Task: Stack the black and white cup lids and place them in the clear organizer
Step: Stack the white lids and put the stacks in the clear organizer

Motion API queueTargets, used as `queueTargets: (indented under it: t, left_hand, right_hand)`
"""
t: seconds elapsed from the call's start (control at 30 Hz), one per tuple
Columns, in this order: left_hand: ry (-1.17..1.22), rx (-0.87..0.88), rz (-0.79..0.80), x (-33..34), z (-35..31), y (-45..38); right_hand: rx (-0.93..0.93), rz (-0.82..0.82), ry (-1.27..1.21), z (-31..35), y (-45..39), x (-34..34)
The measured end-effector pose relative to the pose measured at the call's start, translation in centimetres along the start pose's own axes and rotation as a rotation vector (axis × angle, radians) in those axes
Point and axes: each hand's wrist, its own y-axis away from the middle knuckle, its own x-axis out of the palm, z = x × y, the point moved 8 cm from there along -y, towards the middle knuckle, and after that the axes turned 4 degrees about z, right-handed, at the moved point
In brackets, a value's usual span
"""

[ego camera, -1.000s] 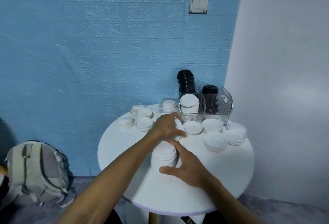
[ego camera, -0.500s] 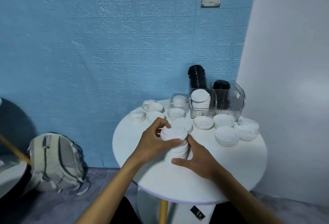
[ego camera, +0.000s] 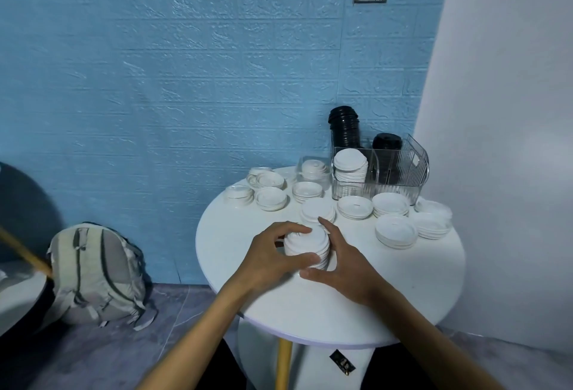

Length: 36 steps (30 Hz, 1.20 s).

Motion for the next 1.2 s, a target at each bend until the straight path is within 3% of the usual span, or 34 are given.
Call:
queueTargets:
  t: [0.57, 0.77, 0.83, 0.93, 1.1, 1.2]
  left_hand:
    - [0.011, -0.035, 0.089, 0.6, 0.7, -0.5]
    - [-0.021, -0.083, 0.333, -0.4, -1.7, -3.2]
    - [0.010, -0.050, 0.260, -1.1, -1.9, -5.8]
    - [-0.109, -0.079, 0.182, -0.4, -0.1, -9.9]
    - [-0.354, -0.146, 0.299, 2.6, 2.9, -12.6]
    - [-0.360, -0.121, 0.282, 2.9, 4.0, -12.9]
  right_hand:
    - [-0.011, -0.006, 0.036, 0.0, 0.0, 0.1]
    - [-0.016, -0.017, 0.022, 0.2, 0.0, -0.1]
    - [-0.014, -0.021, 0.027, 0.1, 0.0, 0.0]
    - [-0.010, -0.024, 0.032, 0.0, -0.1, -0.1]
    - [-0.038, -0.027, 0.020, 0.4, 0.3, -0.2]
    - [-0.060, -0.034, 0.008, 0.6, 0.3, -0.3]
